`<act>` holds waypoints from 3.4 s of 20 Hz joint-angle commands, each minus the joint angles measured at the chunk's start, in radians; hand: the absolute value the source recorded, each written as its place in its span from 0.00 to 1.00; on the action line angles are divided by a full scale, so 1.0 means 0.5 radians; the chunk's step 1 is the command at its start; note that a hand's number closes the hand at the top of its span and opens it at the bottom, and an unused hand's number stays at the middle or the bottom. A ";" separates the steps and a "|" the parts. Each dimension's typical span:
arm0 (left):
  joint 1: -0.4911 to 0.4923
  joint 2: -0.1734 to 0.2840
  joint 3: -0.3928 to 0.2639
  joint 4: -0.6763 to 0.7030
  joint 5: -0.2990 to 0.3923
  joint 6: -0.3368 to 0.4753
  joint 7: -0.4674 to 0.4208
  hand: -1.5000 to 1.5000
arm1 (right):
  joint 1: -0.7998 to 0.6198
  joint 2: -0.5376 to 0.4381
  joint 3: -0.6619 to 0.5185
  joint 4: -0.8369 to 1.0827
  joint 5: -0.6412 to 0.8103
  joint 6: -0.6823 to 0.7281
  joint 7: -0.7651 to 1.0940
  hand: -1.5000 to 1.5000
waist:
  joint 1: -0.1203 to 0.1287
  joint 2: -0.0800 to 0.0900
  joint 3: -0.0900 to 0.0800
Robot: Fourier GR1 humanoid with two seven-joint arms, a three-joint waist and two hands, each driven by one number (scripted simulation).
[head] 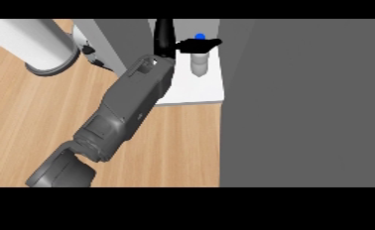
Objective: Pick up the bottled water, place it into the cabinet and close the cabinet
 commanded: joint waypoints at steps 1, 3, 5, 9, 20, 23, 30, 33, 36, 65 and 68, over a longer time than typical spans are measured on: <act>-0.010 -0.008 0.086 -0.072 0.046 -0.149 -0.149 0.00 | 0.042 -0.026 -0.065 -0.174 -0.168 -0.014 0.073 0.00 | 0.012 -0.007 -0.001; 0.075 -0.008 0.079 -0.142 0.091 -0.213 -0.169 0.00 | -0.017 0.027 0.004 -0.160 -0.024 -0.026 0.067 0.00 | 0.019 -0.015 0.000; 0.051 -0.008 0.092 -0.221 0.125 -0.326 -0.124 0.00 | 0.091 0.026 -0.021 -0.220 -0.097 0.010 0.056 0.00 | 0.023 -0.026 0.000; 0.195 -0.008 -0.011 -0.421 0.177 -0.394 -0.042 0.00 | 0.123 -0.004 -0.056 -0.250 -0.164 0.001 0.112 0.00 | 0.059 -0.044 0.000; 0.698 -0.008 -0.330 -1.245 0.218 -0.209 0.197 0.00 | 0.131 0.026 -0.017 -0.285 -0.156 -0.026 0.122 0.00 | 0.112 -0.058 0.000; 0.880 -0.008 -0.388 -1.453 0.132 -0.199 0.172 0.00 | 0.049 0.034 0.070 -0.332 -0.079 -0.107 0.221 0.00 | 0.125 -0.050 0.000; 1.440 0.137 -0.609 -2.109 0.060 -0.157 0.276 0.00 | 0.039 0.051 0.148 -0.420 -0.037 -0.206 0.313 0.00 | 0.146 -0.053 -0.001; 1.684 0.183 -0.744 -2.421 0.005 -0.071 0.324 0.00 | -0.003 -0.033 0.102 -0.266 -0.046 -0.090 0.237 0.00 | 0.146 -0.054 0.001; 1.684 0.243 -0.665 -2.436 0.019 -0.109 0.320 0.00 | 0.110 -0.130 0.281 -0.393 0.031 0.058 0.344 1.00 | 0.120 -0.045 -0.001; 2.823 0.908 -0.514 -3.310 0.128 -0.384 0.034 0.00 | -0.439 0.001 1.823 -0.546 0.914 -0.167 1.001 1.00 | 0.147 -0.050 -0.018; 2.843 0.992 -0.428 -3.446 0.186 -0.406 0.098 0.00 | -0.564 0.080 2.053 -0.462 1.106 -0.202 1.062 1.00 | 0.140 -0.061 -0.013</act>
